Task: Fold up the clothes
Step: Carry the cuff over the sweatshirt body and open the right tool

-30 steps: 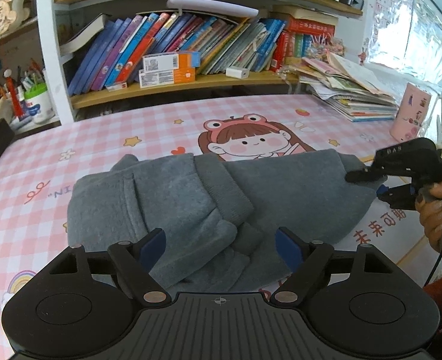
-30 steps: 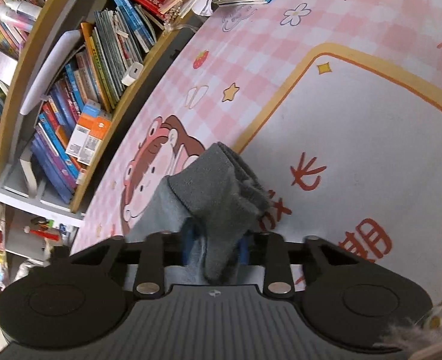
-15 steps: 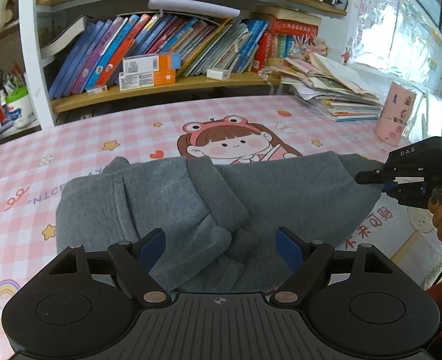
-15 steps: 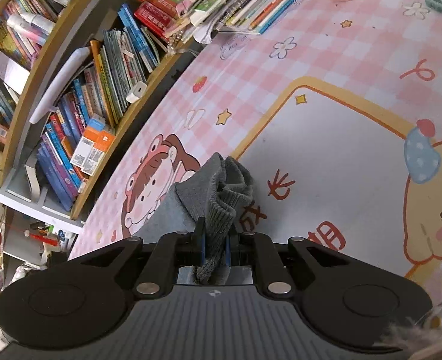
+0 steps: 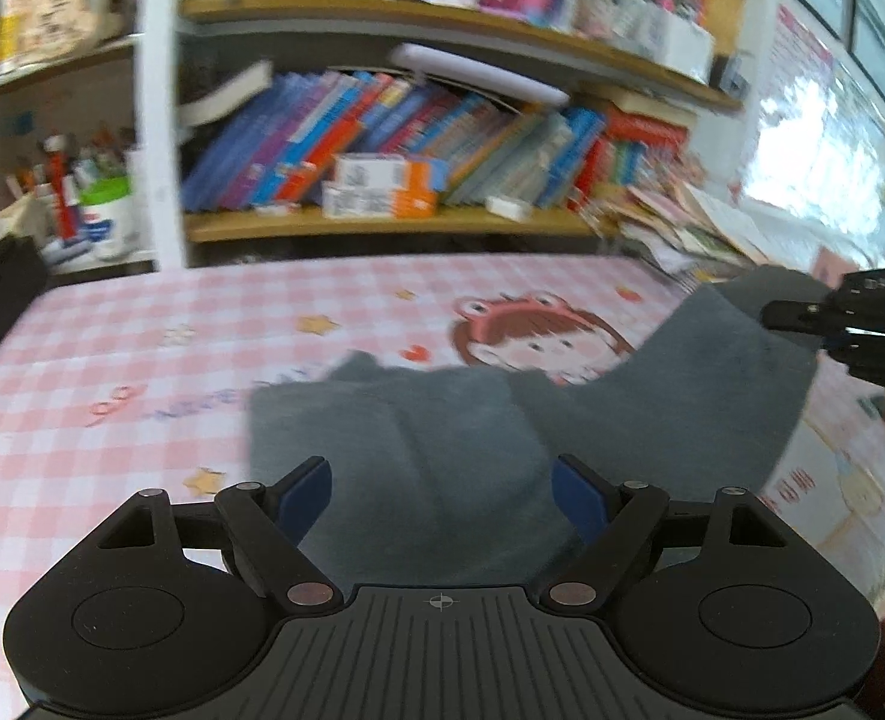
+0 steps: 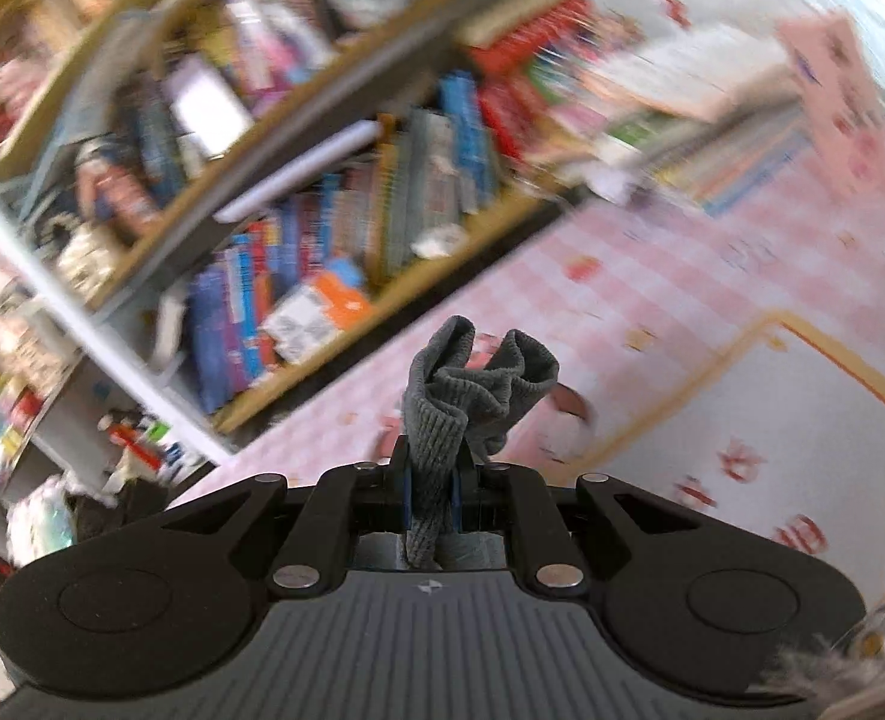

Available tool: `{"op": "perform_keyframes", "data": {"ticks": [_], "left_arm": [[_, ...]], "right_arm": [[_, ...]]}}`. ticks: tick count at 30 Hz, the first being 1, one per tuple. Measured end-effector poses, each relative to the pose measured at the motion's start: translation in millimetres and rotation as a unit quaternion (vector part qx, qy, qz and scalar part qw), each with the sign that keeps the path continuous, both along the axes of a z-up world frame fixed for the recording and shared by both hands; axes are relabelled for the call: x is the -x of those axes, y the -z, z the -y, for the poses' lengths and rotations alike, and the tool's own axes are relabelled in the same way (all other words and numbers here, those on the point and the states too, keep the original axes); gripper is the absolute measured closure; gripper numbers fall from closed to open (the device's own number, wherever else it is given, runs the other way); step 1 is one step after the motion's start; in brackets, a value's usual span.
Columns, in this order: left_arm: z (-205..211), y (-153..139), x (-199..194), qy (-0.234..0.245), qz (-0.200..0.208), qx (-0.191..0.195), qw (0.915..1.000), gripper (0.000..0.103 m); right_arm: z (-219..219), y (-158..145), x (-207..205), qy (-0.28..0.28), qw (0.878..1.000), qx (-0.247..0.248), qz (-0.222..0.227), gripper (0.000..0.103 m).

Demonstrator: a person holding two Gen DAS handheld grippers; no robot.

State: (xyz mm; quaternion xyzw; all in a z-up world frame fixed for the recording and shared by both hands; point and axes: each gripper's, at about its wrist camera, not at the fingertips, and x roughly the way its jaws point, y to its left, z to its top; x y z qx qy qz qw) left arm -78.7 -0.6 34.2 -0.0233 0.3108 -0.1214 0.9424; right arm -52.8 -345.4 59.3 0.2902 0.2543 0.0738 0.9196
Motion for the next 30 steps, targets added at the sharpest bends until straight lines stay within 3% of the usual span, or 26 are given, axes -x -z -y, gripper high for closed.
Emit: {"op": "perform_keyframes", "data": {"ticks": [4,7,11,16,18,22,24,26,30], "left_arm": [[-33,-3,0,-0.029,0.006,0.016,0.9994,0.02],[-56,-4,0,-0.045,0.011,0.025,0.9986,0.02],[-81,0,3,-0.063,0.007,0.038,0.9973,0.02],[-107,7,5,-0.081,-0.005,0.059,0.9949,0.02],[-116,9,4,-0.087,-0.008,0.067,0.994,0.02],[-126,10,1,-0.091,-0.007,0.077,0.9928,0.02],[-128,9,-2,-0.089,-0.004,0.081,0.9928,0.02],[-127,8,-6,-0.083,0.001,0.084,0.993,0.02],[-119,4,-14,-0.061,0.011,0.089,0.9941,0.02]], "right_arm": [[-46,-24,5,-0.059,0.996,0.046,0.044,0.093],[-88,-36,11,-0.127,0.985,0.093,0.075,0.093],[-150,-35,18,-0.258,0.949,0.155,0.091,0.092],[-218,0,13,-0.37,0.894,0.249,0.031,0.084],[-231,12,8,-0.389,0.883,0.262,0.006,0.076],[-238,17,5,-0.404,0.883,0.24,-0.011,0.061],[-236,11,8,-0.402,0.885,0.234,0.008,0.058],[-233,2,13,-0.402,0.888,0.22,0.037,0.046],[-217,-12,21,-0.378,0.901,0.199,0.079,0.041]]}}
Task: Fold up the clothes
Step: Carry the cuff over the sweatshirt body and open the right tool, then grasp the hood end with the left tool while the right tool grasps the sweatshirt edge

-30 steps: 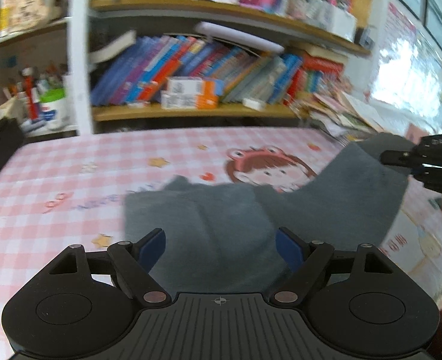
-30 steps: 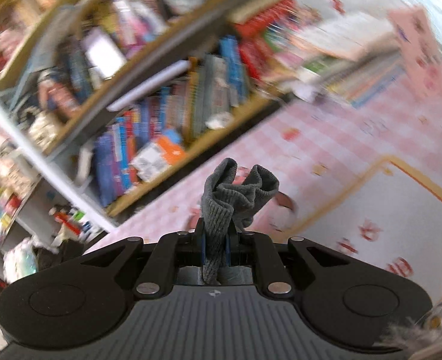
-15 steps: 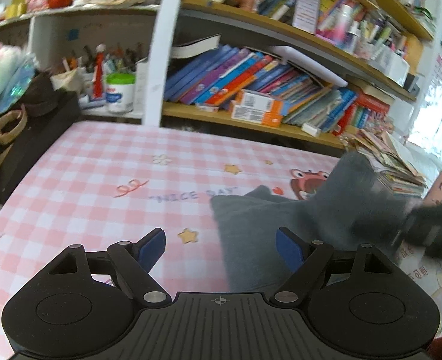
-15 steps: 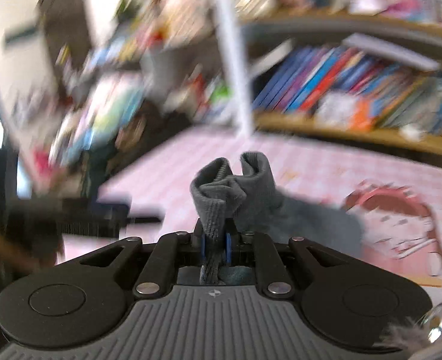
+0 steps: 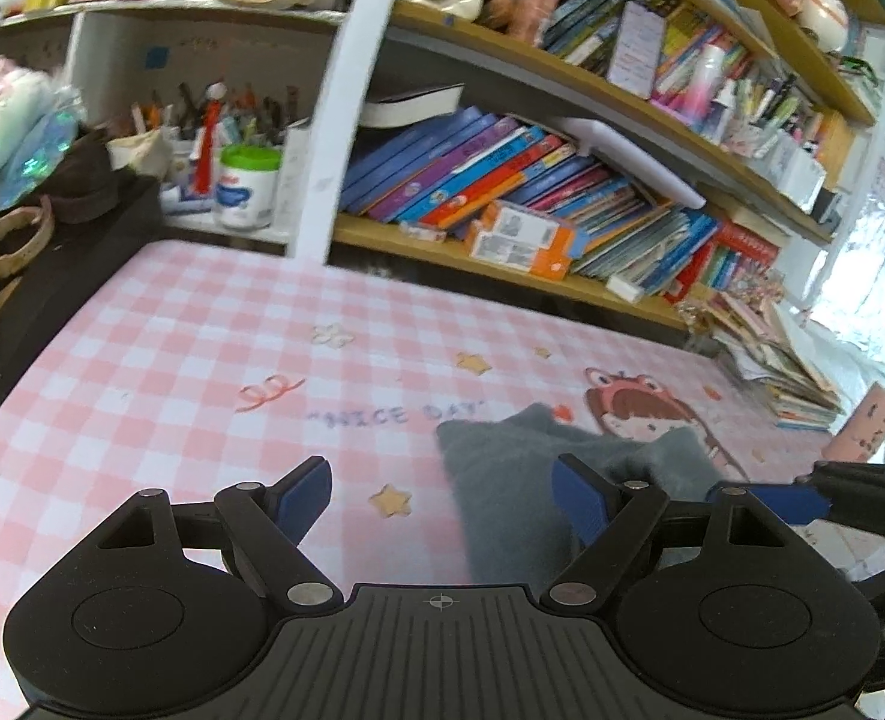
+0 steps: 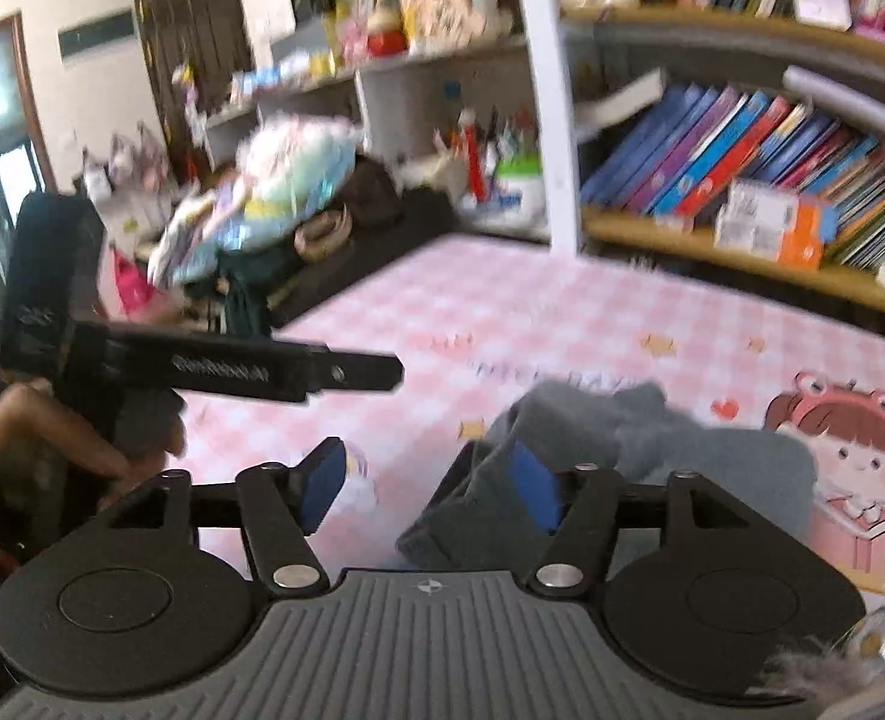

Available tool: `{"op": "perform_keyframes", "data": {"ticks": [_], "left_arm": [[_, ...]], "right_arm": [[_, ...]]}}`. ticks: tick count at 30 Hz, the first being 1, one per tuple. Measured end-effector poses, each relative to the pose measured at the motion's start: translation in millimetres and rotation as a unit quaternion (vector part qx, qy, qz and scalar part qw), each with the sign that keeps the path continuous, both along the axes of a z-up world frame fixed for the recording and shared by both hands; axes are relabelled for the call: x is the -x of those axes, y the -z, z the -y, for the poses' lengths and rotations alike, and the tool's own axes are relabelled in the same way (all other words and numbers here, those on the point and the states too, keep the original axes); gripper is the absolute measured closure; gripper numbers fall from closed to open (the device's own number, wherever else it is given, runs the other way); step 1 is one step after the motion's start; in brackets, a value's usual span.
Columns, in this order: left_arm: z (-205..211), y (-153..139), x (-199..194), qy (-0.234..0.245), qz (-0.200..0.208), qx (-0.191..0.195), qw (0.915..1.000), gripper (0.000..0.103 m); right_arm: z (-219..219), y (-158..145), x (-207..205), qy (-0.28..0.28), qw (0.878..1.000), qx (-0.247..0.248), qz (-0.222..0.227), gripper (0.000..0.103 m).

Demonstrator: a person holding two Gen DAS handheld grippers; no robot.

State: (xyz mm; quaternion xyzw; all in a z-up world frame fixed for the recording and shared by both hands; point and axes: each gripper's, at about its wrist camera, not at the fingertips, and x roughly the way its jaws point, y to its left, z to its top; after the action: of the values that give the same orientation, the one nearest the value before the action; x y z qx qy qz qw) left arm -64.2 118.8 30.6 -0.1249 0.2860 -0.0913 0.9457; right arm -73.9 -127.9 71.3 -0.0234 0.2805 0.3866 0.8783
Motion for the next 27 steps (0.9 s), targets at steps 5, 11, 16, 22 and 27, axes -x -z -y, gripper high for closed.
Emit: {"op": "perform_keyframes", "data": {"ticks": [5,11,16,22,27], "left_arm": [[22,-1,-12,0.047,0.0,0.008,0.9988,0.02],[58,6,-25,0.112,-0.014,0.01,0.9936,0.02],[77,13,-29,0.128,-0.028,0.004,0.9913,0.02],[81,24,-35,0.108,-0.048,0.009,0.9929,0.023],[75,29,-41,0.113,-0.083,0.05,0.9888,0.086]], "right_arm": [[36,-5,-5,0.114,0.993,-0.03,0.011,0.034],[83,19,-26,0.274,0.959,-0.034,-0.061,0.034],[97,50,-39,0.295,0.944,-0.042,-0.139,0.035],[93,70,-45,0.278,0.943,-0.026,-0.18,0.035],[95,71,-48,0.273,0.944,-0.029,-0.18,0.034]]}}
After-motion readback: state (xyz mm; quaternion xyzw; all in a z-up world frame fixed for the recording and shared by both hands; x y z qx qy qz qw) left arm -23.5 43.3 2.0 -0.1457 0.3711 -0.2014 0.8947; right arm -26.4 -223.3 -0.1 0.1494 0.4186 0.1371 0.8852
